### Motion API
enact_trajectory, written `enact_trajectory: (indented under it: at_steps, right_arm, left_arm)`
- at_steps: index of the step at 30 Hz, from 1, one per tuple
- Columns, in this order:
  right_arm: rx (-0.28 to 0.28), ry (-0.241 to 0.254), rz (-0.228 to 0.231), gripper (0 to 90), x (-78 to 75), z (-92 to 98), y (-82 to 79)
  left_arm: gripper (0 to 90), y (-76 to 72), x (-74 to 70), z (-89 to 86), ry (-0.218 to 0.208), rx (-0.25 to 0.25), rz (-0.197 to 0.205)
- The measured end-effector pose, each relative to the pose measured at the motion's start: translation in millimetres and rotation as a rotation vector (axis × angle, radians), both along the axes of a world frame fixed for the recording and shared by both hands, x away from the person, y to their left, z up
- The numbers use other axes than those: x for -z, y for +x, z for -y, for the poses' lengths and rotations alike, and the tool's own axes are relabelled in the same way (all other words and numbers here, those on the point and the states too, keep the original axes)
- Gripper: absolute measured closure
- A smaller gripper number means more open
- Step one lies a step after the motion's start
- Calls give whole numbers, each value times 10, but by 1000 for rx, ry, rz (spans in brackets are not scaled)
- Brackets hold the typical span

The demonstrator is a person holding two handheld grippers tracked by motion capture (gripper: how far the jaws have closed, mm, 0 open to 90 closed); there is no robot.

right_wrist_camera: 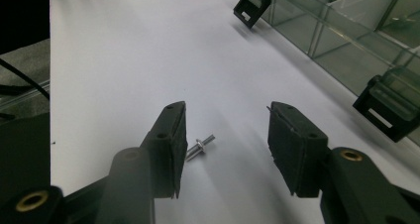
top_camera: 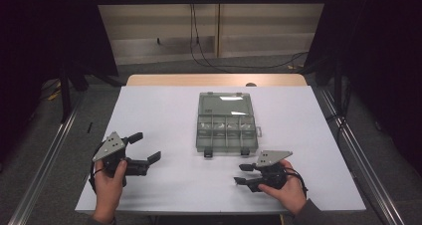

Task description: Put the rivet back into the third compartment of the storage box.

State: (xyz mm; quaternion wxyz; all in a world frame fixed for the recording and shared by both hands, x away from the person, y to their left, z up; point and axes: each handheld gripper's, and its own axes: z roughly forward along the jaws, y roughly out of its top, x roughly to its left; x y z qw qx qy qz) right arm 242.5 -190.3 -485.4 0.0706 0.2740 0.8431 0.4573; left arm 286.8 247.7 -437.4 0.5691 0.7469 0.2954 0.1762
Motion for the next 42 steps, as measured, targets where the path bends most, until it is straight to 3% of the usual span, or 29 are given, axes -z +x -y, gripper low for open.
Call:
enact_trajectory:
  at_steps: [5, 9, 20, 23, 33, 42]
  right_arm:
    - [-15, -1, -10, 570, 3, -22, -6]
    - [-22, -8, -20, 640, 3, -56, -22]
    - [-50, -54, -54, 801, 19, -106, -19]
    - [-35, -61, -63, 841, 20, -111, -14]
    - [-27, -42, -83, 846, 22, -91, 10]
    - [1, -2, -55, 846, 0, -16, 35]
  left_arm:
    - [34, 0, 1, 5, -15, -8, -2]
    - [35, 2, -5, -9, 2, -2, 3]
    - [34, 2, 0, -9, -3, -9, 3]
    - [35, 2, 1, -9, -2, -8, 3]
    - [34, 0, 0, -3, -5, -6, 3]
    - [34, 1, -3, -6, -5, -6, 3]
